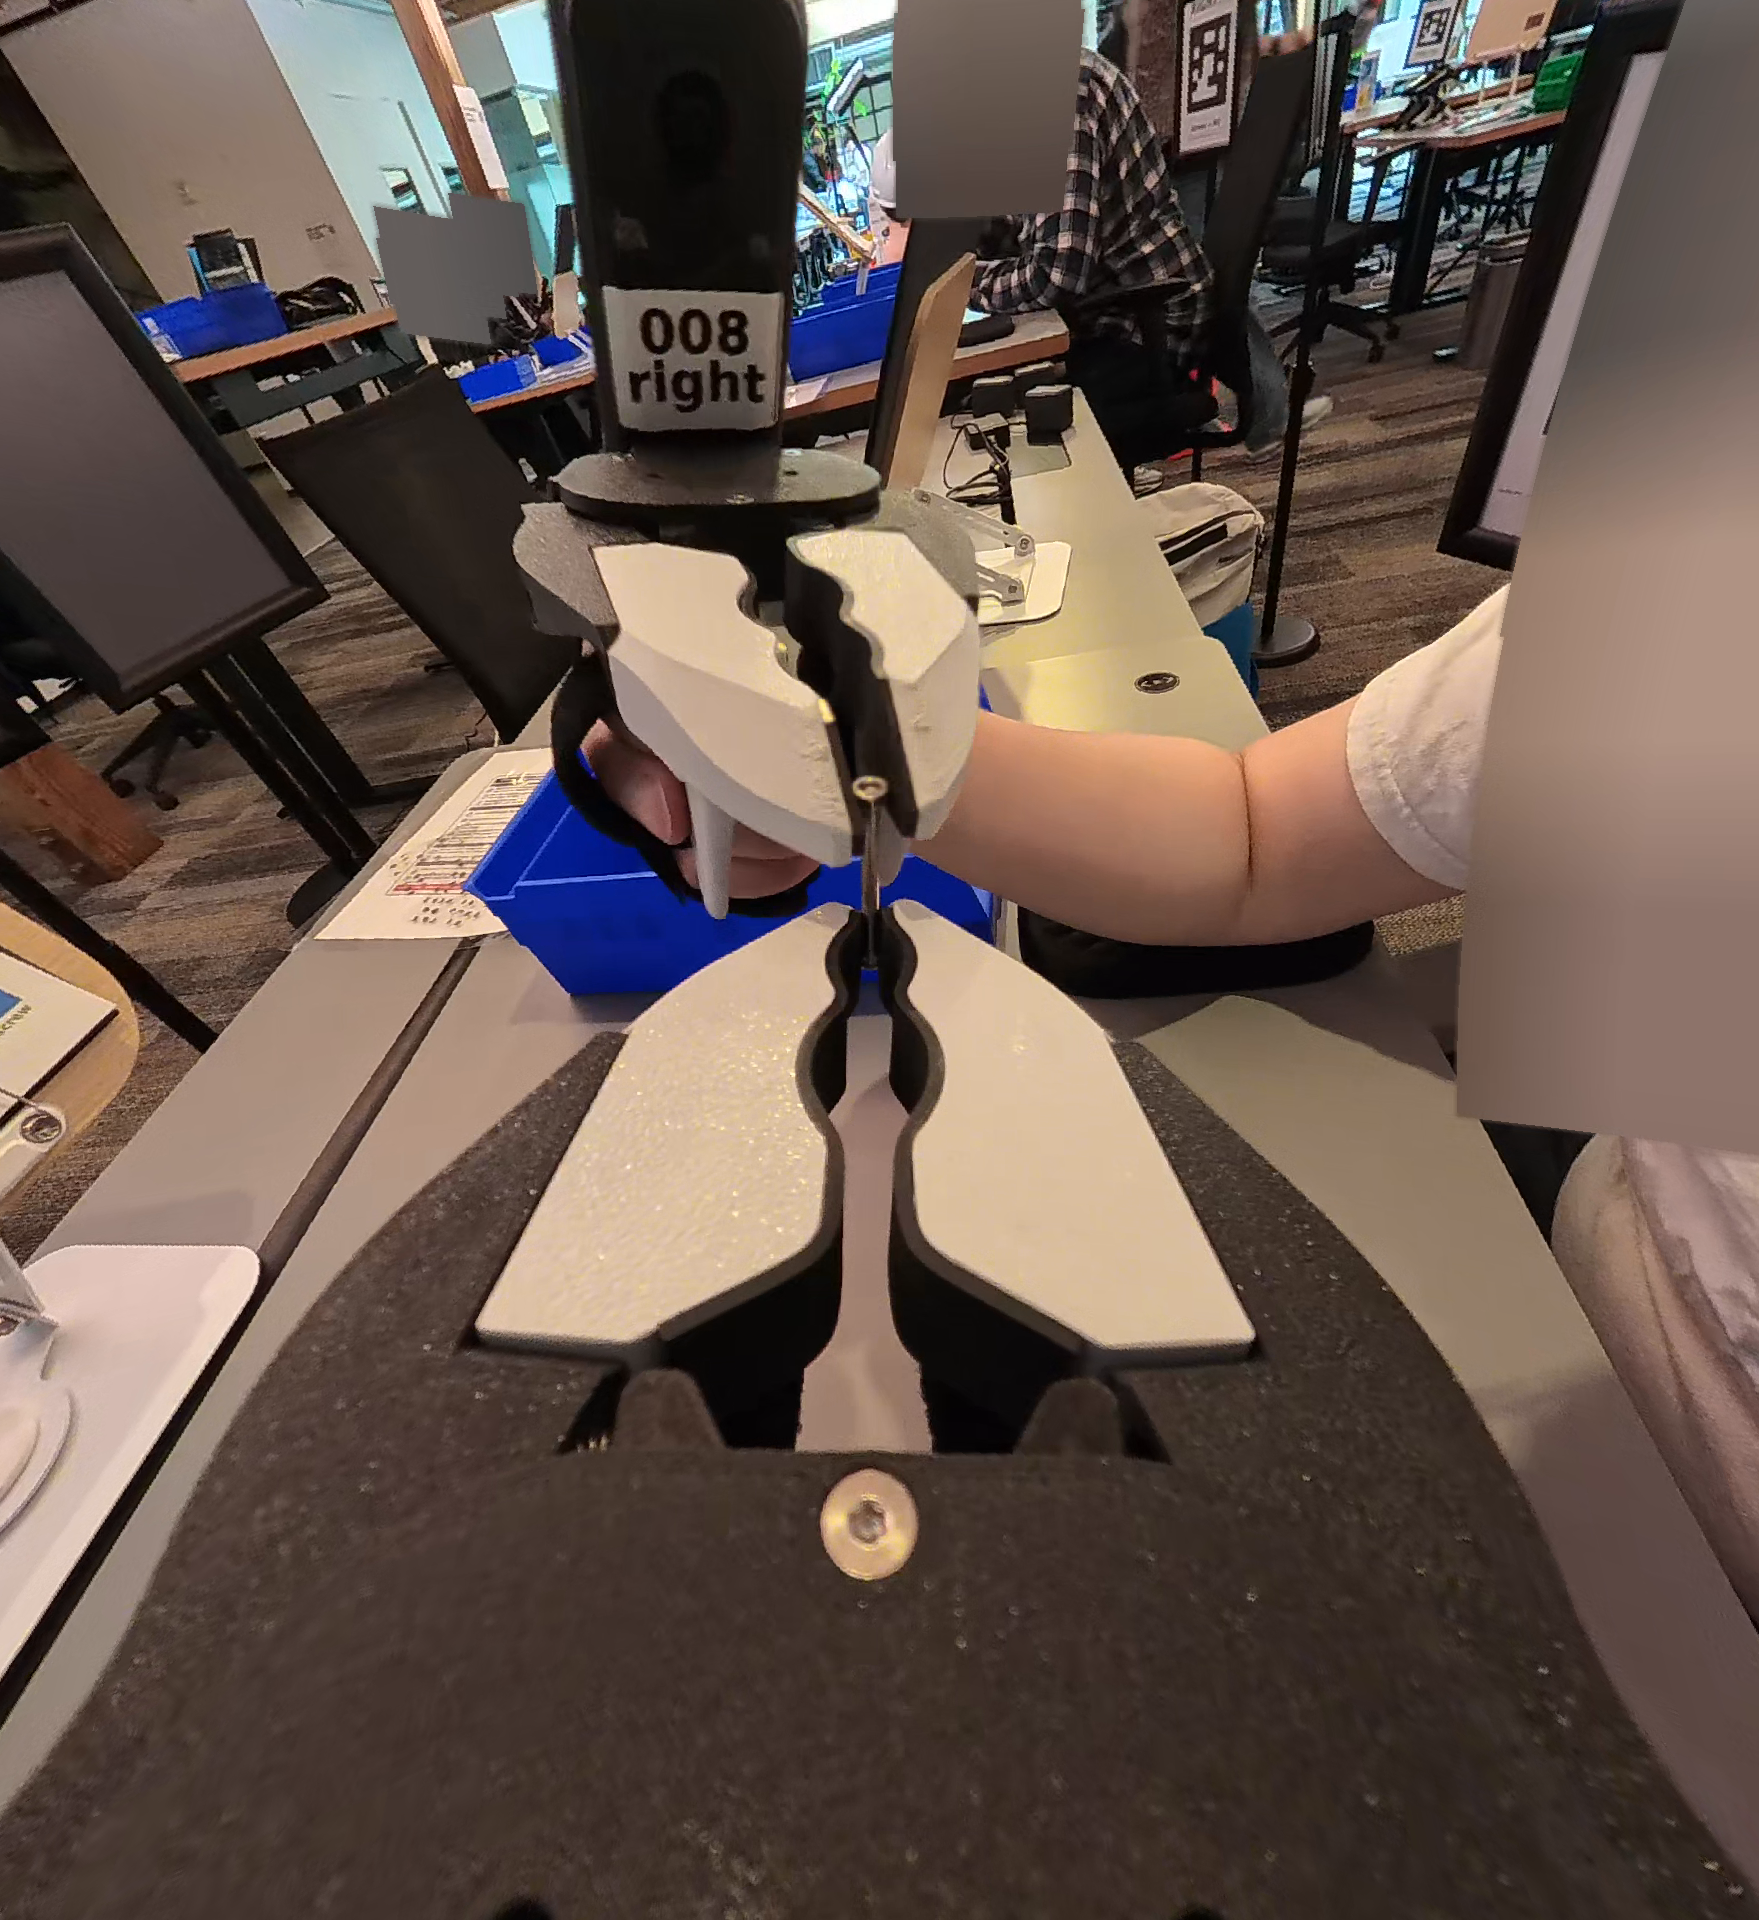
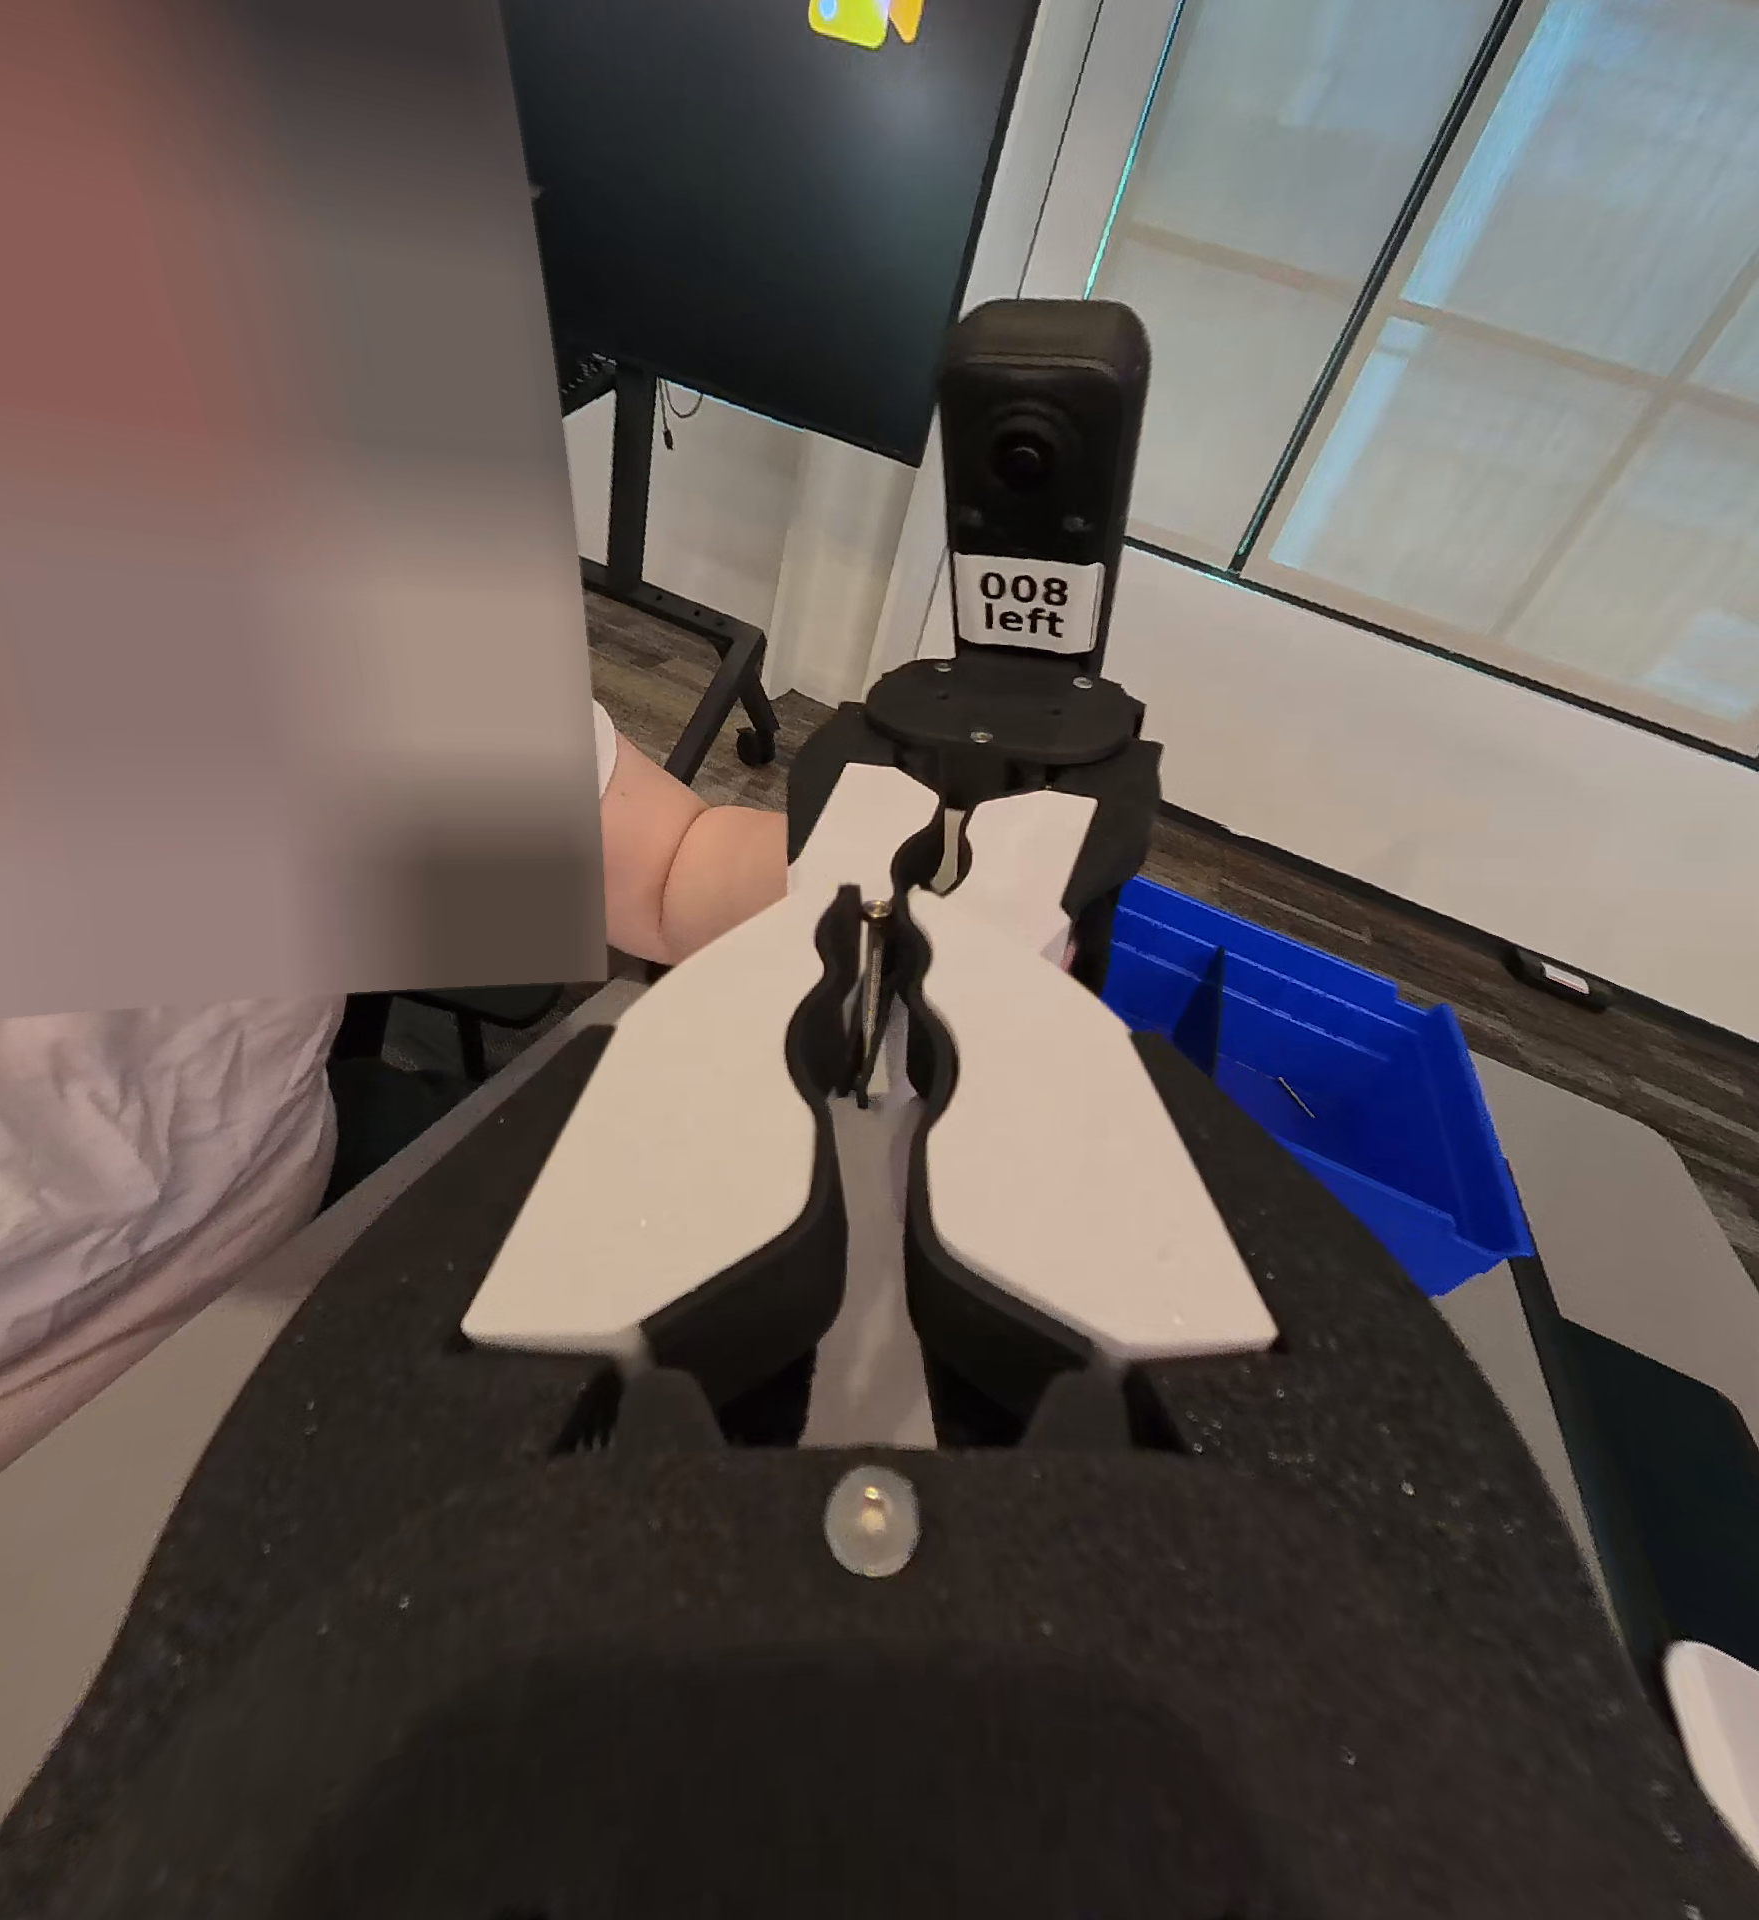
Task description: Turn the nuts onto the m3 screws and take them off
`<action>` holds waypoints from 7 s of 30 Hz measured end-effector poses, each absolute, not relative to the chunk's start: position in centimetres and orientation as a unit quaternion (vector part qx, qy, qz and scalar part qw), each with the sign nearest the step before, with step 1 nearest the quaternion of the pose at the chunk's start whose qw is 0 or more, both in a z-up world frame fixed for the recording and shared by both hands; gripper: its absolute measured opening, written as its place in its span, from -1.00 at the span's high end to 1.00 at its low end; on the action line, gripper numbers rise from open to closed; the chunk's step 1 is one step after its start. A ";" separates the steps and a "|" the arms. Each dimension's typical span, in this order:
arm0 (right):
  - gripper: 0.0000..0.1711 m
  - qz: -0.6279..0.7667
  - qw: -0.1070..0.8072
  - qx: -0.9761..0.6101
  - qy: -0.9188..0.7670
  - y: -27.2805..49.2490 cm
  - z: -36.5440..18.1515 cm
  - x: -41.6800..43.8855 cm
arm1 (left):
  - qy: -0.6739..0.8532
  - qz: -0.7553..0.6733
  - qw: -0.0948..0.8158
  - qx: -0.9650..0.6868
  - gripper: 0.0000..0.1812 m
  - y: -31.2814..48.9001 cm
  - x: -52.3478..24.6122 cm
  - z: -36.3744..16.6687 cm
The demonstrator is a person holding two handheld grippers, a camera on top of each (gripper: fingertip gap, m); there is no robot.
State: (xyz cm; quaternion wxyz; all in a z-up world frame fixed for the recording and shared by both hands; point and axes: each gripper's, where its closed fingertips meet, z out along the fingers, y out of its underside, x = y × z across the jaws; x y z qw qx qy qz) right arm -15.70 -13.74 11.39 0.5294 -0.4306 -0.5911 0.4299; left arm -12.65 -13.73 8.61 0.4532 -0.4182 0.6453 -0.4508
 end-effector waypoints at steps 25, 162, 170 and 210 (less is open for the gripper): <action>0.68 0.322 0.629 -0.518 -0.481 -8.5 12.5 -15.9 | 0.562 -0.337 0.558 -0.508 0.98 -7.5 -13.4 9.2; 0.03 0.317 0.626 -0.505 -0.503 -10.5 12.4 -17.9 | 0.542 -0.462 0.501 -0.492 0.98 -8.7 -14.0 10.6; 0.09 0.279 0.607 -0.501 -0.550 -11.4 11.6 -17.8 | 0.518 -0.440 0.530 -0.507 0.98 -7.1 -14.7 11.1; 0.97 0.487 0.539 -0.546 -0.417 -8.1 12.1 -15.1 | 0.550 -0.498 0.441 -0.506 0.67 -9.4 -13.9 10.0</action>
